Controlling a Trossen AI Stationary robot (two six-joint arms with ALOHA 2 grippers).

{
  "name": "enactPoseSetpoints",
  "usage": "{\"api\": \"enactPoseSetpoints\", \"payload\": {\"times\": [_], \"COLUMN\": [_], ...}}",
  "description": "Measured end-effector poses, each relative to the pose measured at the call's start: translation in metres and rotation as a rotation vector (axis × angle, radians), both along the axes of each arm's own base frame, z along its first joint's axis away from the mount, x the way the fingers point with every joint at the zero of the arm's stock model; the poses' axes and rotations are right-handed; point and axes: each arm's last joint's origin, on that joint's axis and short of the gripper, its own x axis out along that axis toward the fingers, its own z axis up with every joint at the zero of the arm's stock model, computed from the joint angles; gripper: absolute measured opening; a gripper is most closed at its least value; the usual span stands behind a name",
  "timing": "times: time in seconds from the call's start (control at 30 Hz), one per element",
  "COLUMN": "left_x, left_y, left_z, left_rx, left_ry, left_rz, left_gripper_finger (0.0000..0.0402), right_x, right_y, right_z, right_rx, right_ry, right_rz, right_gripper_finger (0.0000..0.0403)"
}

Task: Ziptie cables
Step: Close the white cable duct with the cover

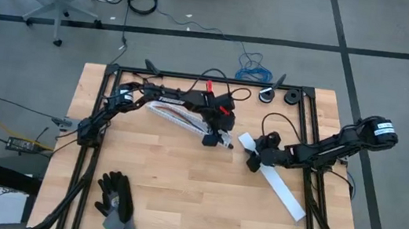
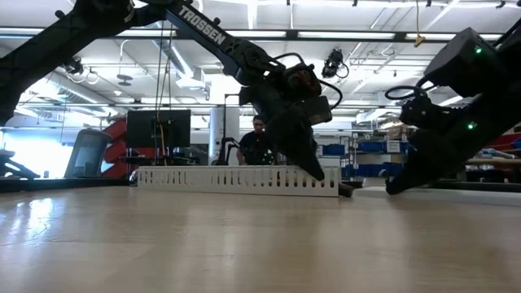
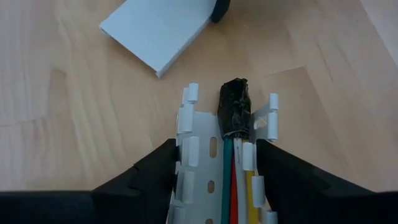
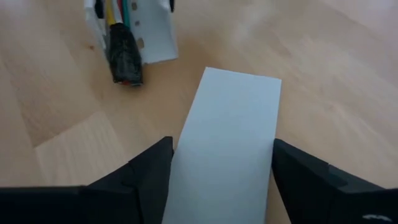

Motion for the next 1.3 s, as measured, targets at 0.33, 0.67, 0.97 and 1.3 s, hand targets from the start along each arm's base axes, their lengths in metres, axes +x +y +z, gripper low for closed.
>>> {"api": "enactPoseSetpoints", "payload": {"times": [0.33, 0.67, 0.97, 1.3], "left_x": [-0.007, -0.012, -0.032, -0.073], "left_y": [0.003, -0.008, -0.026, -0.047], "left_z": [-0.002, 0.013, 0.006, 0.0], "left_rx": [-0.043, -0.013, 0.022, 0.076], "left_ry": [0.049, 0.112, 0.084, -0.202], "left_rz": [-0.027, 0.051, 0.148, 0.206], "left_gripper_finger": [0.0218, 0.0218, 0.0218, 0.0218], "right_x": [0.013, 0.015, 0.016, 0.016], "right_y": [0.001, 0.002, 0.002, 0.002], "right_z": [0.011, 0.013, 0.014, 0.014], "right_rx": [-0.066, -0.063, -0.05, -0.05], "right_ry": [-0.031, -0.037, -0.045, -0.046], "right_rz": [0.084, 0.104, 0.105, 0.105], "right_gripper_finger": [0.0231, 0.0212, 0.0212, 0.021]}}
